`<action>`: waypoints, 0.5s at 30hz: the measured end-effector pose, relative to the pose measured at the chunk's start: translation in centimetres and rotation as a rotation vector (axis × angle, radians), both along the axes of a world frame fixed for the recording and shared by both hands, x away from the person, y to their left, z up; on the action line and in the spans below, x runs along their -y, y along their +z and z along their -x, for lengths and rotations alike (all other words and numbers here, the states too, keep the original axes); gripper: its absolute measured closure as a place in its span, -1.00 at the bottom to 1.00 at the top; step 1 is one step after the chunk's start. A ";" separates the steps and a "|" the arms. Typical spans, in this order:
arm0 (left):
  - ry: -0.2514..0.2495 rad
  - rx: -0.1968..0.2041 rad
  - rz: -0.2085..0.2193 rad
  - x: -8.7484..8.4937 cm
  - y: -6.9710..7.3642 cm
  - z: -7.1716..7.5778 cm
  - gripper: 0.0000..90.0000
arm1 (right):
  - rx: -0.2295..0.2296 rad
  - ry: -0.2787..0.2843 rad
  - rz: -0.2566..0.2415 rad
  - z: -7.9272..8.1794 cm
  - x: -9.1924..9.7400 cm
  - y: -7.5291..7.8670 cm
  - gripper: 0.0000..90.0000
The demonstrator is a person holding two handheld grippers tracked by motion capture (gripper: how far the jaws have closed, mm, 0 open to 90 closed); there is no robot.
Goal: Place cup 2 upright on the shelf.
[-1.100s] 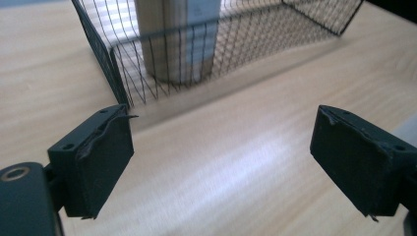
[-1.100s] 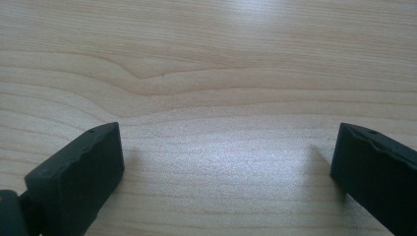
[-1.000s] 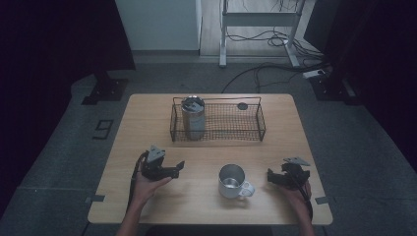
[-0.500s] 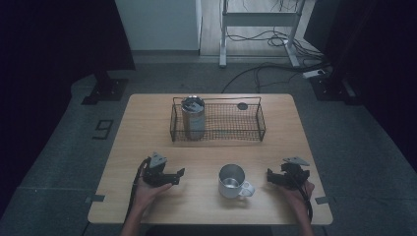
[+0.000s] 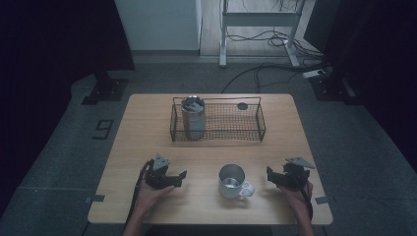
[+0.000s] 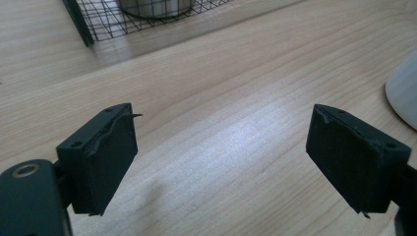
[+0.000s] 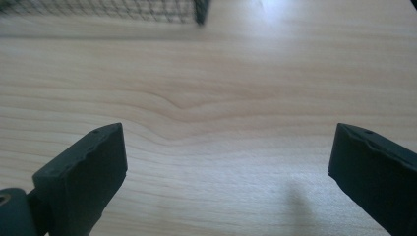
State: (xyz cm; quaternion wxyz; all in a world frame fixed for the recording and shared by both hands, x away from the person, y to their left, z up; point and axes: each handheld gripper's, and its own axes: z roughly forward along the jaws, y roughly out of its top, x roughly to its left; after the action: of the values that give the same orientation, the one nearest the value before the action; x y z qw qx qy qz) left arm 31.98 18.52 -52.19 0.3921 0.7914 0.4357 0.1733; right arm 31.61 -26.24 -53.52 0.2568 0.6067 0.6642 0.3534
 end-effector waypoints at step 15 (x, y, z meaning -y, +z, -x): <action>-0.025 -0.019 0.087 -0.1 0.2 0.1 -0.72 | 0.096 0.099 -0.086 2.2 -2.0 3.9 -0.98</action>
State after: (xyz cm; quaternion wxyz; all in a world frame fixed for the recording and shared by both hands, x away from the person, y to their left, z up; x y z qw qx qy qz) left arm 31.86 18.62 -52.02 0.4241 0.7807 0.4365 0.1417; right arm 29.45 -24.28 -49.65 0.2442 0.5659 0.6645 0.4226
